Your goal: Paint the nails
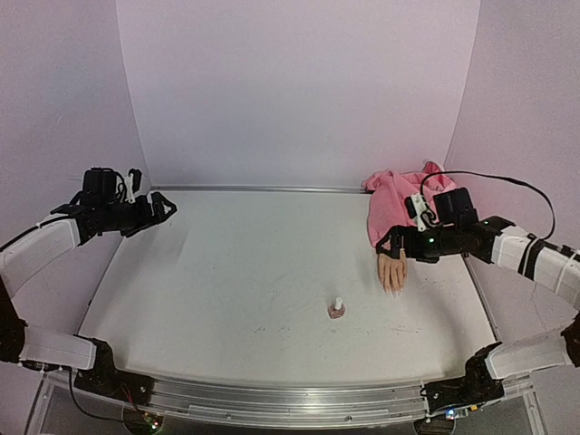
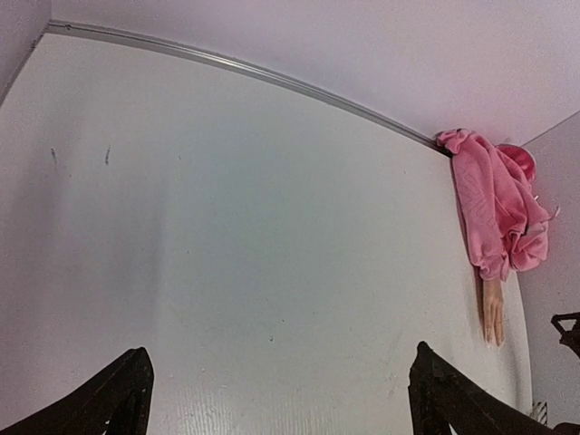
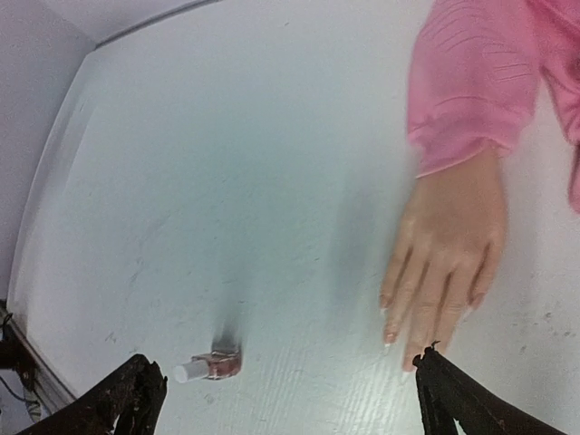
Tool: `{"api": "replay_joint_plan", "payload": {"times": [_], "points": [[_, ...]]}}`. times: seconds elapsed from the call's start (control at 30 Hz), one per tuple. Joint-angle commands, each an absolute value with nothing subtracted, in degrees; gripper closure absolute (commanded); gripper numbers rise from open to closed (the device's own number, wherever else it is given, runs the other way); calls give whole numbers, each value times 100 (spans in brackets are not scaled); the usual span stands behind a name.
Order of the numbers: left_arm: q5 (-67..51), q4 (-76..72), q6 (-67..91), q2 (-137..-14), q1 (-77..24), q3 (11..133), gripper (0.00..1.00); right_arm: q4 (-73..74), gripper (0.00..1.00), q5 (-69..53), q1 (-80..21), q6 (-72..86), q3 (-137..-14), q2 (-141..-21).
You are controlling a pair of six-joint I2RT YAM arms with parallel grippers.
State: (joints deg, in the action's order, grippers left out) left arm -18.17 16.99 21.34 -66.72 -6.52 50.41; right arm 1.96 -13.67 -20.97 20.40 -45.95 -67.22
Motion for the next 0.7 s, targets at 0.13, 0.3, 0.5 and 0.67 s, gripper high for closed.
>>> {"api": "replay_joint_plan", "payload": {"times": [0.13,0.3,0.5,0.67], "points": [[-2169,1561,2508,-7248,-1454,5528,1,1016,3,-1206,-3603,2310,-5304,-7432],[-2274,1434,2642,-7516,-1788,5598,1,1411,15,-534,-4515,2463,-5707,-8138],[-2323,1389,2728,-7635,-1975,5638,0,1784,29,143,-5249,2664,-6172,-9031],[-2335,1361,2758,-7684,-2020,5633,0,1850,40,475,-5424,2871,-6313,-9416]]}}
